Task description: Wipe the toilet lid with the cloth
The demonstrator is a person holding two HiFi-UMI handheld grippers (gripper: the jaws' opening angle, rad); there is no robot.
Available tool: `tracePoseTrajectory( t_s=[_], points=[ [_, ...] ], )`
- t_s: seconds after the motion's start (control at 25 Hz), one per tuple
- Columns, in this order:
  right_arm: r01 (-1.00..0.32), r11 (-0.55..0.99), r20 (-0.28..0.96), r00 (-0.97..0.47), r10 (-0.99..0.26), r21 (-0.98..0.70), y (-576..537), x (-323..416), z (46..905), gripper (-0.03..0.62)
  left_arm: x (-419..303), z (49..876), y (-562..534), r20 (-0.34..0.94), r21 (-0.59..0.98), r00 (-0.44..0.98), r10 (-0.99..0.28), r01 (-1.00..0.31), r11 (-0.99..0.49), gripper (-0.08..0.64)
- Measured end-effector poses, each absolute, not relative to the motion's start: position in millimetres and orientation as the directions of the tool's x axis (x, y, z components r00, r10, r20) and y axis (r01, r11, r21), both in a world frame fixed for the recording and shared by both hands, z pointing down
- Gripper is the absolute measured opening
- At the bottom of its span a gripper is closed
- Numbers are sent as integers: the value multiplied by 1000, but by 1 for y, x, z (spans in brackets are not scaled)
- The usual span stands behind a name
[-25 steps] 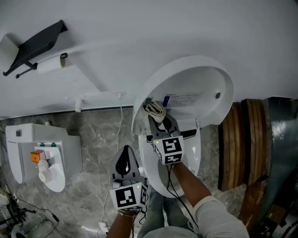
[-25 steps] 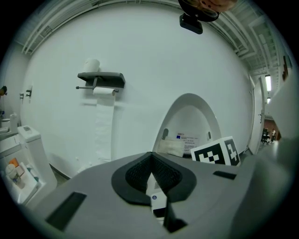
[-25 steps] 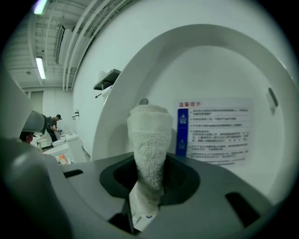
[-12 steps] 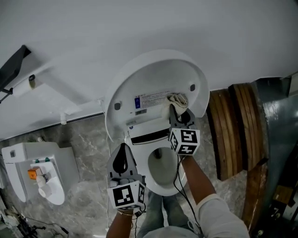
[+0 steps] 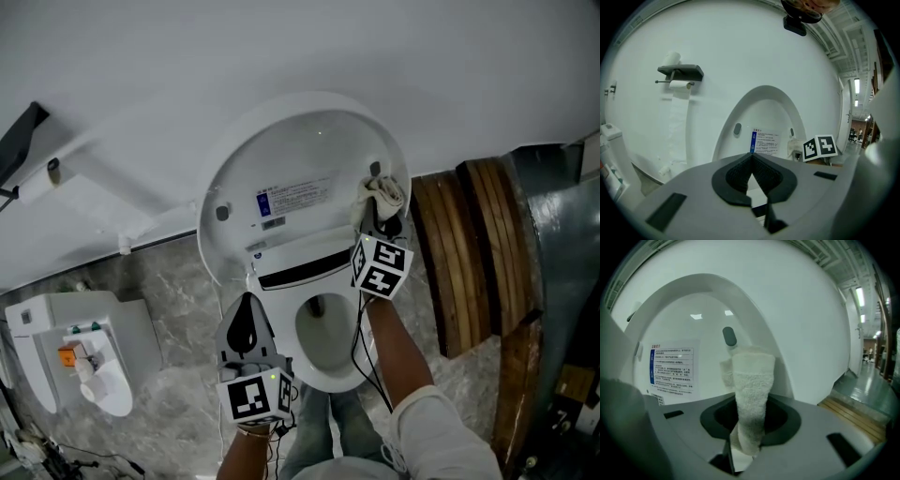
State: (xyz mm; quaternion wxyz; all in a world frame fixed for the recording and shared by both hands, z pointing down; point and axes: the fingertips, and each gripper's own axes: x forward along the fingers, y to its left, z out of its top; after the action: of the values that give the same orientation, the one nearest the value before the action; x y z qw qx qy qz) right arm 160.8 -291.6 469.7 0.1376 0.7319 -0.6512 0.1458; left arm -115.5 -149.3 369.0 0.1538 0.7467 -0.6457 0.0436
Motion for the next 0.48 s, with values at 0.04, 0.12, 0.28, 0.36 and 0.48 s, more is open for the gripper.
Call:
tracePoseTrajectory(
  t_s=[0.04, 0.12, 0.28, 0.36, 0.48],
  points=[
    [-993, -115, 393, 113, -912, 19, -292, 161, 470, 103, -117, 369, -148, 264, 173, 158, -951, -978, -115, 8],
    [-994, -110, 392, 109, -913, 20, -290, 160, 468, 103, -120, 369, -145, 263, 174, 151, -953, -979, -107, 9],
    [-1000, -3, 370, 1, -929, -5, -275, 123, 463, 103, -124, 368, -142, 259, 184, 137, -956, -979, -90, 9],
    [-995, 93, 357, -99, -929, -34, -262, 88, 463, 103, -125, 367, -139, 249, 188, 134, -959, -978, -88, 8],
    [-967, 245, 352, -254, -901, -73, -242, 26, 469, 103, -130, 363, -136, 244, 190, 122, -962, -979, -76, 9]
  ],
)
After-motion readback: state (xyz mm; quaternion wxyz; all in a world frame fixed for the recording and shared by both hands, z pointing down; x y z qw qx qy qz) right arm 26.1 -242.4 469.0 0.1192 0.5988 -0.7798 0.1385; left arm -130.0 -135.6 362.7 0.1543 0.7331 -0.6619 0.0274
